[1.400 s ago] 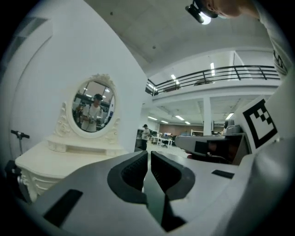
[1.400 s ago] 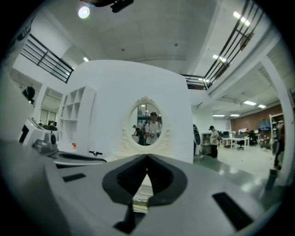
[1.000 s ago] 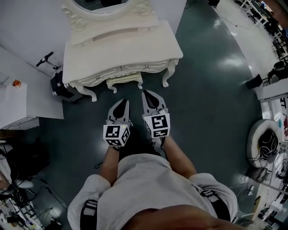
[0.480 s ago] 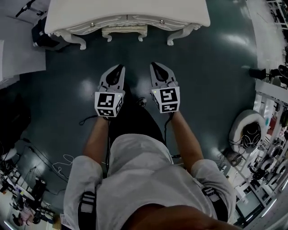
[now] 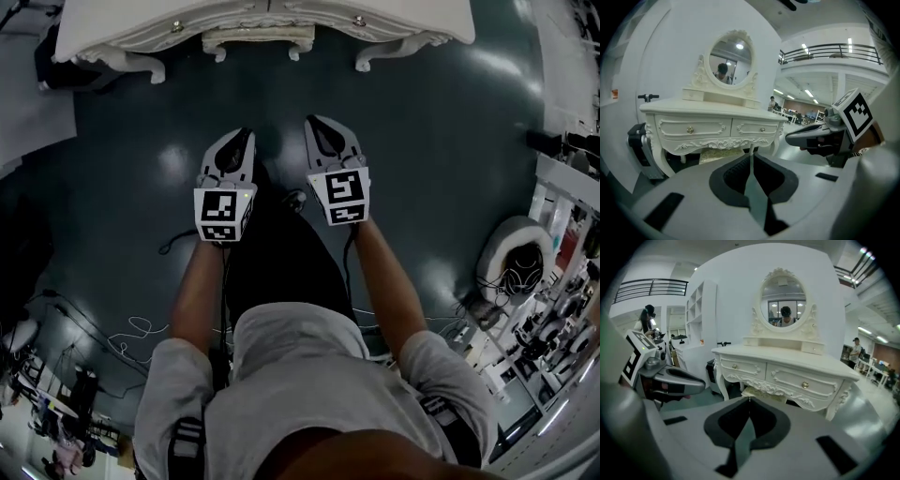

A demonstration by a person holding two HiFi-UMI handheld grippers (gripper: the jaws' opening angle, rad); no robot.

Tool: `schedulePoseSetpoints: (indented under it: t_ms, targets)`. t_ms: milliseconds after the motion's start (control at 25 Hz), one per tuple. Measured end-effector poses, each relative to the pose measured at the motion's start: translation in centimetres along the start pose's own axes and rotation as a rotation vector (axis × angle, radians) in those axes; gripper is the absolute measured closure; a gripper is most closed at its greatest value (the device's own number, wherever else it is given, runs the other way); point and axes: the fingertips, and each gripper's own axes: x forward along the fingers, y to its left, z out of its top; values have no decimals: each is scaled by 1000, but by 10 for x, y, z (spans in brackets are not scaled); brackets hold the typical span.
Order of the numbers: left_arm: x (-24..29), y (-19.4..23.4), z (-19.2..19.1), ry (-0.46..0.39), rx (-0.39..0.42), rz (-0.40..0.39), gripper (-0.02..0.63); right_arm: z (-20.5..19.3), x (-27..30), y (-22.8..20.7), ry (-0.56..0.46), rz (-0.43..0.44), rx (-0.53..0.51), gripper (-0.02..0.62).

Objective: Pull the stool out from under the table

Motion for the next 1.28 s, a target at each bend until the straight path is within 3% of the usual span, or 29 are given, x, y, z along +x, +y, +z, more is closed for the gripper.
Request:
schedulePoseSetpoints:
  t_ms: [200, 280, 360, 480, 640, 800, 920, 1000, 1080, 1160, 1280]
  targets:
    - [32, 38, -19, 49, -22, 46, 578, -26, 17, -51, 71, -77, -16, 580]
    - [58, 52, -22, 54, -52, 76, 578, -35, 41, -57, 82, -64, 60, 580]
    - [85, 52, -22, 49, -61, 67, 578, -41, 64, -54, 74, -29, 204, 580]
    - [121, 55, -30, 77, 13, 41, 578, -58, 97, -58, 72, -15, 366, 580]
    - [162, 98, -51, 161, 212, 81, 578, -89, 144, -88, 94, -62, 394, 580]
    - [195, 123, -74, 241, 589, 60, 578, -118, 181, -100, 128, -58, 246, 580]
    - [220, 140, -83, 256, 831, 85, 578, -126, 200, -118, 128, -90, 61, 580]
    - [234, 154, -86, 262, 881, 142, 578, -127, 213, -133, 119, -163, -158, 580]
    - [246, 167, -88, 252, 856, 196, 578, -132, 228, -137, 112, -196, -343, 580]
    - [256, 180, -98, 241, 861, 234, 578, -140, 243, -129, 116, -174, -433, 580]
    - [272, 196, -128, 277, 958, 261, 578, -155, 260, -125, 122, -170, -498, 580]
